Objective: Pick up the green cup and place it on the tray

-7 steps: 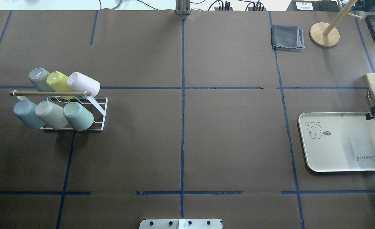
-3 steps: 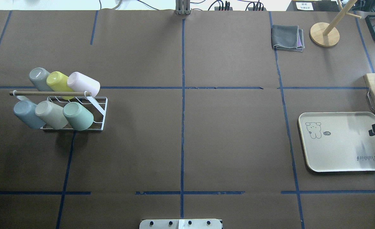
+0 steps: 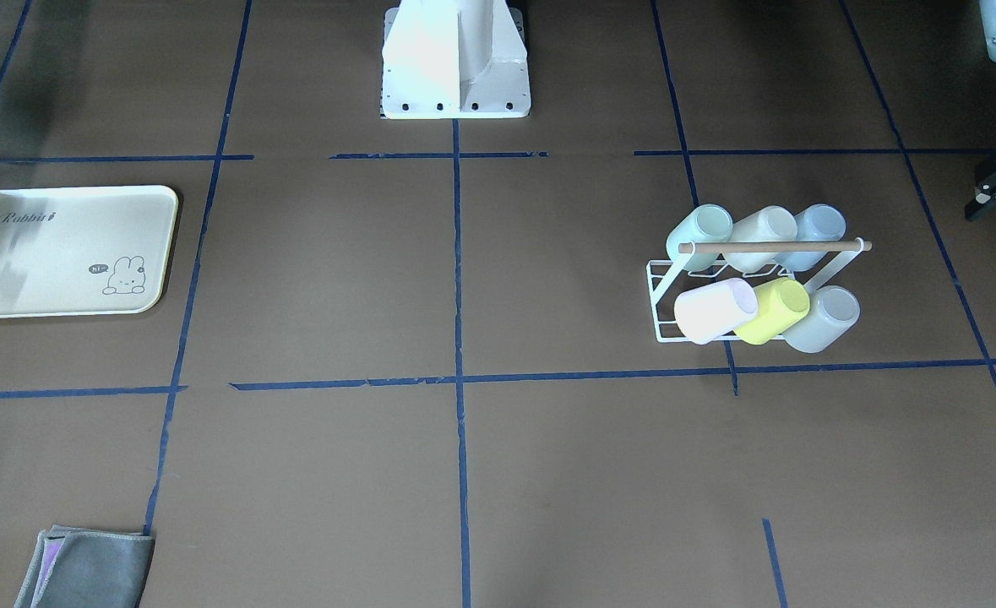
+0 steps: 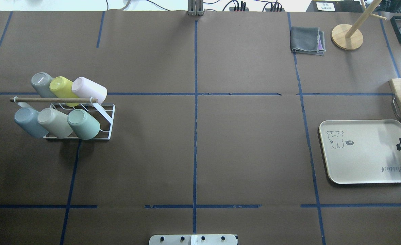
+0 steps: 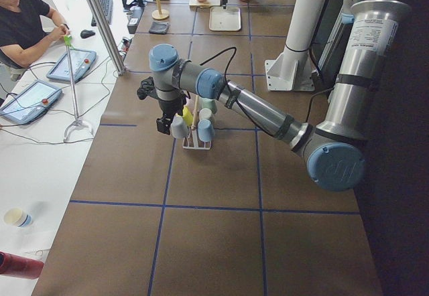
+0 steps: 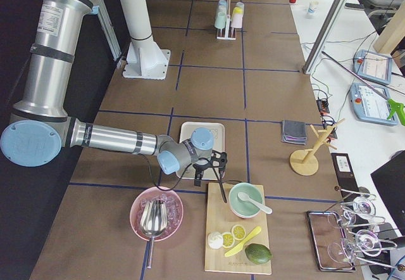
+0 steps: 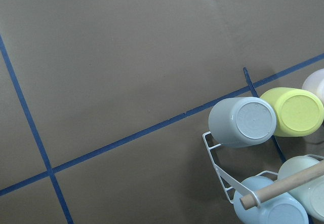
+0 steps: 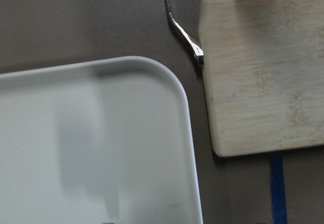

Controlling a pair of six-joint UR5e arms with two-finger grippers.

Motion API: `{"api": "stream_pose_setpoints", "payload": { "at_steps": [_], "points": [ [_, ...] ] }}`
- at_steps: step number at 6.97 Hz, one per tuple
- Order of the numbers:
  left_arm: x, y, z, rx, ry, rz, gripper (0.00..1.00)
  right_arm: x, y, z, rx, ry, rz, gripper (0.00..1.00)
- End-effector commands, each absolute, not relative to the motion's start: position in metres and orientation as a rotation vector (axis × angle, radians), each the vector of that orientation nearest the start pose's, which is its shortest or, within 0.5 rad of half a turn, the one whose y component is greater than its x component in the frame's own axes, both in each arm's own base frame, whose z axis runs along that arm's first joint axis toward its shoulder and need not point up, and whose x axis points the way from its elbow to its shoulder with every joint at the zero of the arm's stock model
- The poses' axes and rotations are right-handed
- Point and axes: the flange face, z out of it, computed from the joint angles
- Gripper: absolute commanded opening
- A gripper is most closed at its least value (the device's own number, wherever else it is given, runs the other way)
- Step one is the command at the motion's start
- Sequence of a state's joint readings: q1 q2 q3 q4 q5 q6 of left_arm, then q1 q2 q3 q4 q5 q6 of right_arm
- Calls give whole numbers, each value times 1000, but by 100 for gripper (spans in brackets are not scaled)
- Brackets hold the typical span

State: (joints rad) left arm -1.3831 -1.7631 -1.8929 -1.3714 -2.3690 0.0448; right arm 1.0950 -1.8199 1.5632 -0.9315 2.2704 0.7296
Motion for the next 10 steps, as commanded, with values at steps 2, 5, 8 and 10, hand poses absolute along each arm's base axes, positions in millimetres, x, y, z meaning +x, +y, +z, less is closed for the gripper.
{"api": "stream_pose_setpoints", "payload": {
  "at_steps": [2,5,8,10],
  "points": [
    [41,-546,416,258,785,353,100,-119,-381,715,-106,-774,108,65],
    [42,-547,415,261,780,355,100,-117,-376,723,-119,-768,112,49],
    [42,-547,415,260,779,355,100,-117,-376,723,-121,-767,113,45],
    [42,-547,415,261,779,356,100,-117,-376,723,-122,-768,114,36]
  ]
}}
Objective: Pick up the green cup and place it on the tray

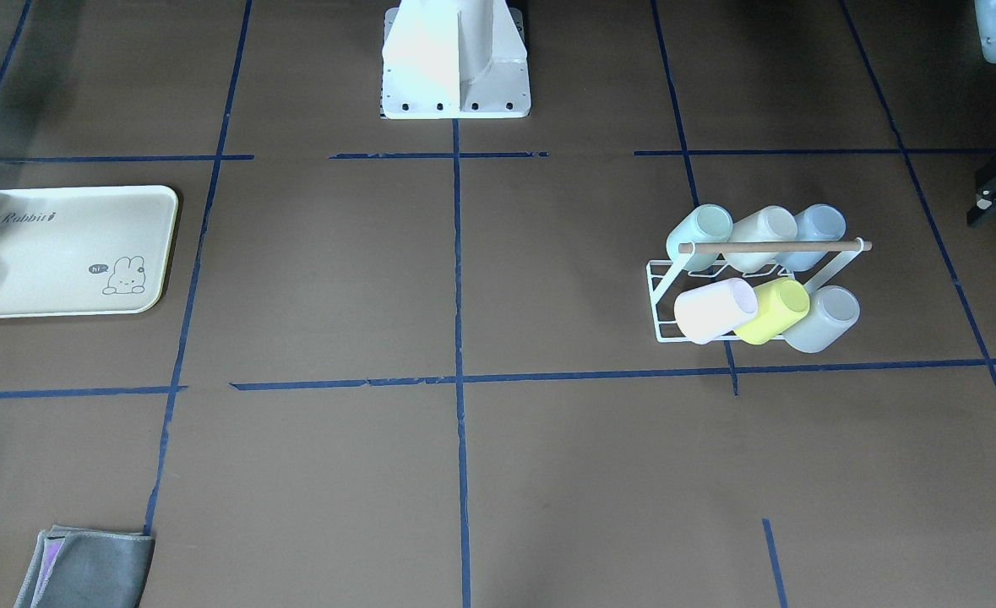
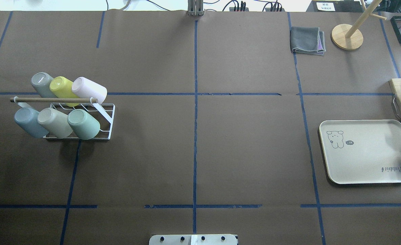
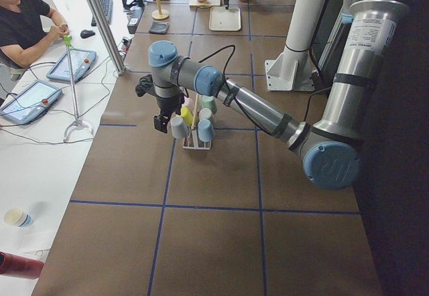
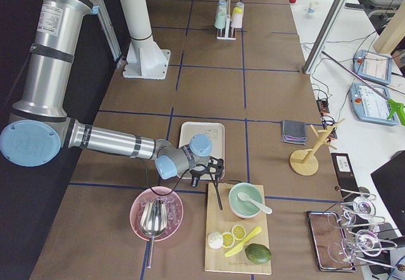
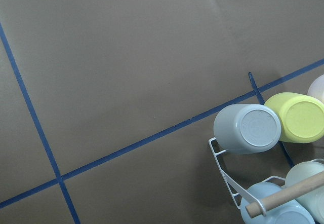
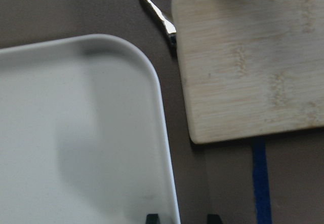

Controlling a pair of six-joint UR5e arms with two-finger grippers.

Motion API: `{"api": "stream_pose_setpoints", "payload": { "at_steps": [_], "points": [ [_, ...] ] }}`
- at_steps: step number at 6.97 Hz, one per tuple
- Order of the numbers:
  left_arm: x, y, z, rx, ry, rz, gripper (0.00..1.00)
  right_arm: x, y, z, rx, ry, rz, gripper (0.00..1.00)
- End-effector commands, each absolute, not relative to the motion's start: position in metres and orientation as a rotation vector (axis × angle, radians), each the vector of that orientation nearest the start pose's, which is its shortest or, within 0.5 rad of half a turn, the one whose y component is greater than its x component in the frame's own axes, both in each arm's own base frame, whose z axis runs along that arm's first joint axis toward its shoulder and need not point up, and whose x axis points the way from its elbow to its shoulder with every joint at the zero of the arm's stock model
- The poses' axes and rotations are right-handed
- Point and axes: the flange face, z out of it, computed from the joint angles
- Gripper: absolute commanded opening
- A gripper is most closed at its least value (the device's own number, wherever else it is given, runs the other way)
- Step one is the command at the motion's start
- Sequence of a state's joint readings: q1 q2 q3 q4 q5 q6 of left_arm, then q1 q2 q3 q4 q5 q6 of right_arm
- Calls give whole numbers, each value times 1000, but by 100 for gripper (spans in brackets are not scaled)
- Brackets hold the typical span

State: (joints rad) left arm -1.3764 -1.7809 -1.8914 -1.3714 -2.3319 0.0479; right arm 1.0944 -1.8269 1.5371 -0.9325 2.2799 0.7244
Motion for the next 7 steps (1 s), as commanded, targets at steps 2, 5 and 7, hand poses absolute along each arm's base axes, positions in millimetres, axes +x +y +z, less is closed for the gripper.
{"api": "stream_pose_setpoints", "payload": {
  "at_steps": [2,5,7],
  "points": [
    [42,-547,415,261,778,358,100,-117,-375,723,-128,-768,113,9],
    [42,-548,414,265,778,360,100,-119,-378,715,-121,-786,117,0],
    [41,-548,414,265,778,359,100,-119,-379,665,-55,-852,80,0]
  ]
}}
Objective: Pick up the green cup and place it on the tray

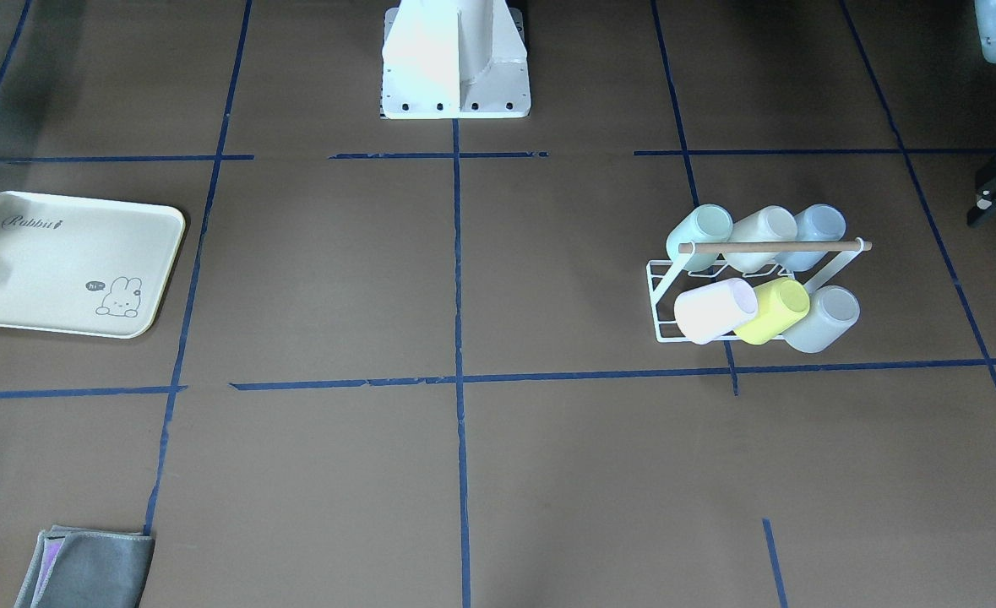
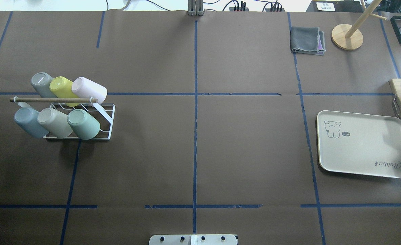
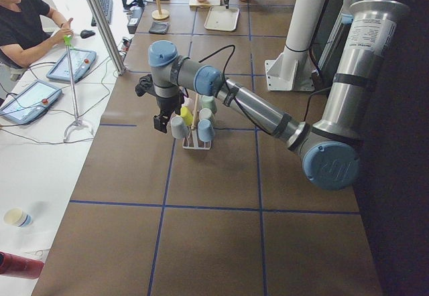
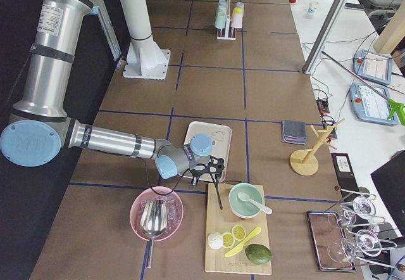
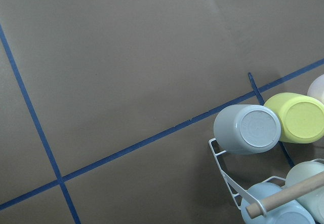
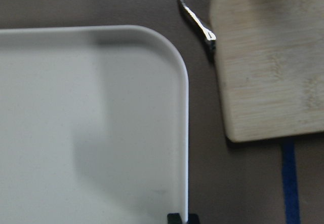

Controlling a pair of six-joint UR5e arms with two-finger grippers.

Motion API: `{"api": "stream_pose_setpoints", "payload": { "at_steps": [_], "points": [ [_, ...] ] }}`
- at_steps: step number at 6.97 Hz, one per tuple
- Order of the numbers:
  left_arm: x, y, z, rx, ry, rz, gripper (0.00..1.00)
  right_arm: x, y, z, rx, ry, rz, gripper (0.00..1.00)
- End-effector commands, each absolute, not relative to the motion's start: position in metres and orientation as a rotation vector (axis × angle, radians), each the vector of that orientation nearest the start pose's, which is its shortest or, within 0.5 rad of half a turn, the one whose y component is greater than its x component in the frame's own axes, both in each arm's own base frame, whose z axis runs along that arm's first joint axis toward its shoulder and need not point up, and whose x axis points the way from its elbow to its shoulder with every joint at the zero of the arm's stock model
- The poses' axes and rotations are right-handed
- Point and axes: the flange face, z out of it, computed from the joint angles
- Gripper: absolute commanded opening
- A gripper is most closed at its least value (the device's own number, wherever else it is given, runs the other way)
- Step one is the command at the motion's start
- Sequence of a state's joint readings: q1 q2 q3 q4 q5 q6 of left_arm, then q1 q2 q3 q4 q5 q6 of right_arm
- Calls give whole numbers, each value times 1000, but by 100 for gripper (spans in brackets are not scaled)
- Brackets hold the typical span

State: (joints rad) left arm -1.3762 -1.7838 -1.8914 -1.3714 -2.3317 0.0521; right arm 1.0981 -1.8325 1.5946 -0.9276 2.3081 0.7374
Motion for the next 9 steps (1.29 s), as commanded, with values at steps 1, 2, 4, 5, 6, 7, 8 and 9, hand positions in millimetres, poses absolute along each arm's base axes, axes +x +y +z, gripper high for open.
{"api": "stream_pose_setpoints", "payload": {
  "at_steps": [1,2,4,5,6,7,8,9],
  "points": [
    [41,-548,414,265,778,359,100,-116,-383,641,-33,-902,67,0],
    [41,-548,414,265,778,359,100,-119,-387,616,-18,-953,45,0],
    [41,-548,414,265,778,357,100,-131,-407,554,17,-1033,73,0],
    [41,-548,416,261,778,357,100,-145,-431,520,29,-1084,76,0],
    [41,-547,417,259,778,355,100,-173,-448,488,23,-1121,60,0],
    [41,-547,418,257,778,355,100,-226,-458,449,-1,-1152,23,0],
    [41,-546,420,253,778,353,100,-274,-458,417,-7,-1159,42,0],
    [42,-546,422,250,778,353,100,-330,-450,392,6,-1159,22,0]
  ]
}}
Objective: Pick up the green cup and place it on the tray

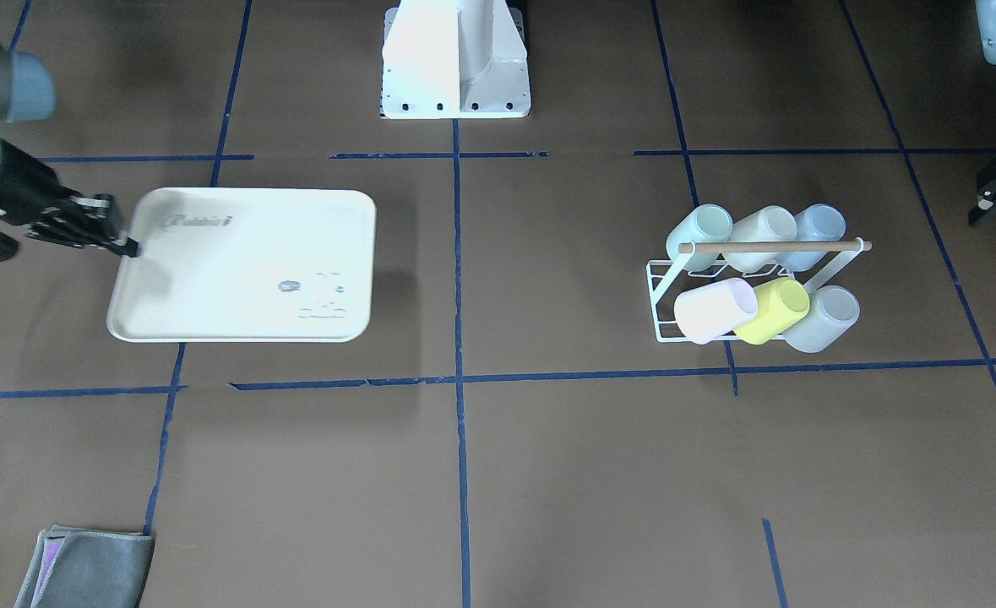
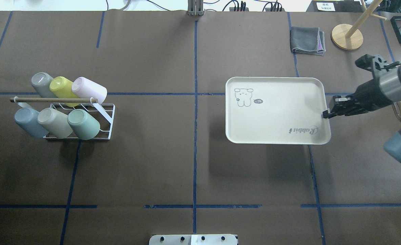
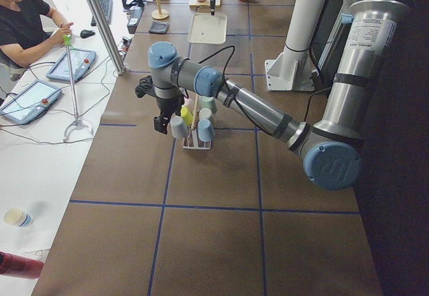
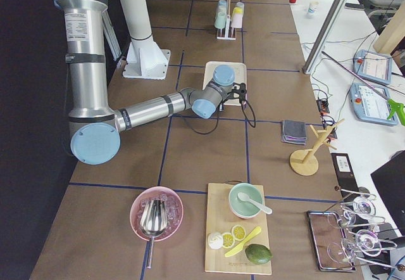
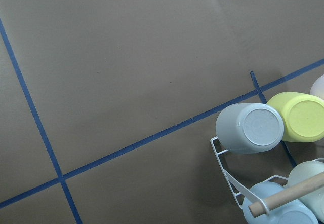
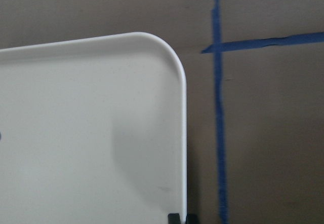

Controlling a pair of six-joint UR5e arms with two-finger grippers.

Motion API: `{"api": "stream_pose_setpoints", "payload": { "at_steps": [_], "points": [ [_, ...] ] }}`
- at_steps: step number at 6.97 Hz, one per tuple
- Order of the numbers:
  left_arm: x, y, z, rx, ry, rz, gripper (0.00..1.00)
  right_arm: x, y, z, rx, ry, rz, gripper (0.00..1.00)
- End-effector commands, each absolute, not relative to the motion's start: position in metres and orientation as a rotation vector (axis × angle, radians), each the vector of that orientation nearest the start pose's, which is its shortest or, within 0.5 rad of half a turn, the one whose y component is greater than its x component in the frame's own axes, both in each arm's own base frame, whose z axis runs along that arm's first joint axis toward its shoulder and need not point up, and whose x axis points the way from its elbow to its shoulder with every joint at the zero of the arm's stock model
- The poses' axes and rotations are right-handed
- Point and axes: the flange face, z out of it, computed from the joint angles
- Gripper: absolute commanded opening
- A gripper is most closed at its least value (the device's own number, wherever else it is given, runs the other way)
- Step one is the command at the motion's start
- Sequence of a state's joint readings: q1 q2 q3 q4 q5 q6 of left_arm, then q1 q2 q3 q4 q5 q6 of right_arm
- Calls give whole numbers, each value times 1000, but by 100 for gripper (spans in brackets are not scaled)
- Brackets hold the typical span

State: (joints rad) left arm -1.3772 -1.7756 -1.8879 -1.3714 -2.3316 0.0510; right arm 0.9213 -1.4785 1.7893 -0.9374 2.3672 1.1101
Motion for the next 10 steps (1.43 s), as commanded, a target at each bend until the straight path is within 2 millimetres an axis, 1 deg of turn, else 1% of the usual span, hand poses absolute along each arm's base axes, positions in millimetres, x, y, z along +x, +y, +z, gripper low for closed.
{"api": "stream_pose_setpoints", "payload": {
  "at_steps": [1,2,3,4,5,6,8,9,10],
  "points": [
    [42,-545,423,247,778,352,100,-373,-449,372,4,-1166,6,0],
    [41,-546,424,246,778,350,100,-405,-436,362,-23,-1167,1,0],
    [41,-546,424,246,778,350,100,-431,-429,348,-8,-1172,-8,0],
    [41,-546,425,243,777,350,100,-458,-417,344,-18,-1165,-14,0],
    [42,-546,425,243,778,352,100,-472,-417,342,-10,-1159,-16,0],
    [42,-547,425,243,777,353,100,-485,-420,334,-11,-1163,-22,0],
    [41,-548,424,246,777,354,100,-489,-419,336,-16,-1159,-25,1],
    [42,-548,423,247,777,356,100,-490,-419,336,-17,-1159,-26,18],
    [42,-548,423,247,777,356,100,-493,-417,337,-18,-1157,-29,99]
  ]
}}
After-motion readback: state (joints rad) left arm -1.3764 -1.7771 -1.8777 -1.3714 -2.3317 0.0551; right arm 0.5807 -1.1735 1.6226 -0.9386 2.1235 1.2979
